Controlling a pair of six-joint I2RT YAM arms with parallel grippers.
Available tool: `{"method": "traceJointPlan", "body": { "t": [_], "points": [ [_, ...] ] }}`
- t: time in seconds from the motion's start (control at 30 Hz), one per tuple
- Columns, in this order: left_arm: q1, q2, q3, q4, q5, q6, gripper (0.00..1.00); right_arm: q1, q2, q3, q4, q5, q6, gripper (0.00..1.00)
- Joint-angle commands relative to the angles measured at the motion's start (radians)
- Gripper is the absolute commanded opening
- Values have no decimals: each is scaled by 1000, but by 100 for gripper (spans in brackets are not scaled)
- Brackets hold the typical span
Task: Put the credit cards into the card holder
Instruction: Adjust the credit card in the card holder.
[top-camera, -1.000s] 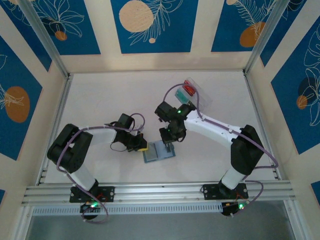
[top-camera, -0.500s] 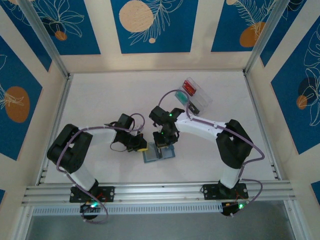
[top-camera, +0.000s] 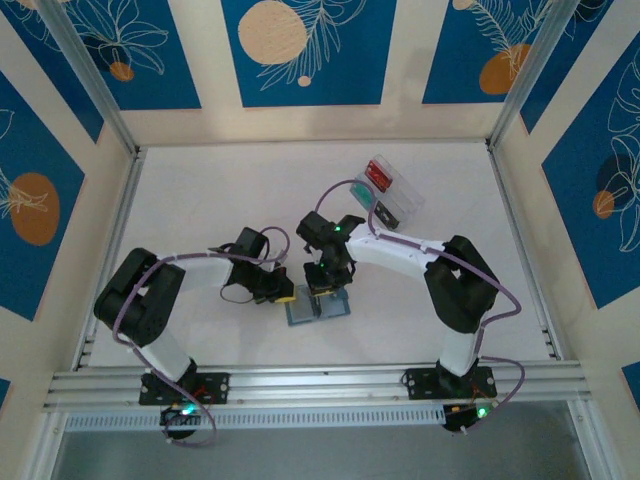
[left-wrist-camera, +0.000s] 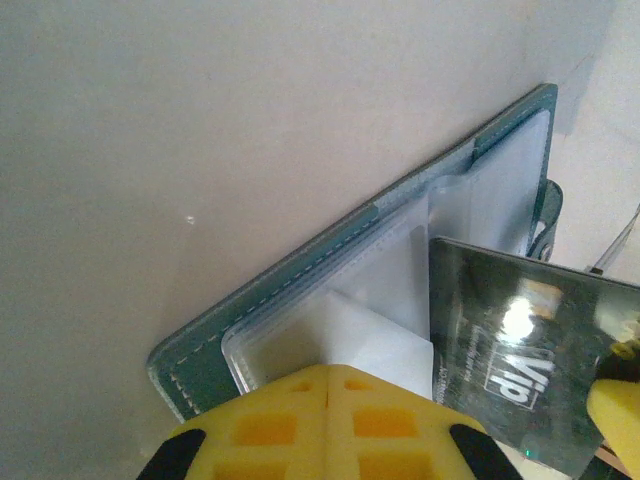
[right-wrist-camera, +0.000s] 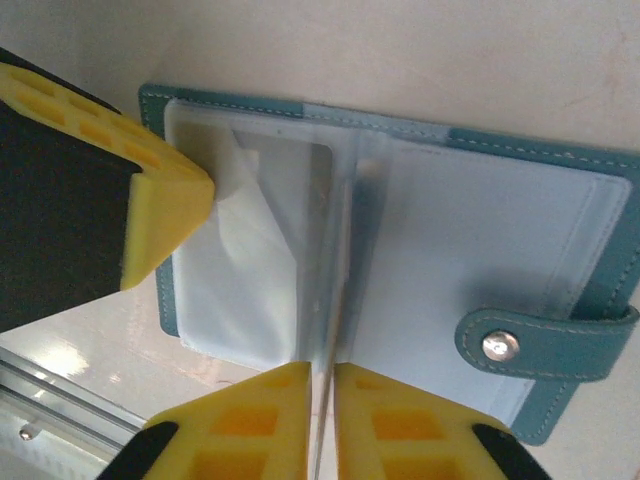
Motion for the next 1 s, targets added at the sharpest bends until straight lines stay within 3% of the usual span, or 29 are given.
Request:
{"method": "traceJointPlan", "body": {
  "t": [0.0,0.3,0.53,0.7,0.97],
  "points": [
    [-2,17,-42,-92,-73,30,0,-3,12,-7,10,-60,19,20],
    [-2,22,-40,-89,-73,30,0,10,4,-36,5,-63,29,23],
    [-2,19,-42,-91,-73,30,0,17,-22,-47,-8,-46,32,6],
    [-2,19,-39,-93,-73,29,0,16,-11,-30,-16,-48,26,10],
    [-1,17,-42,-97,-75,28,0,23,-11,-31,-7,-58,30,0]
  ]
}}
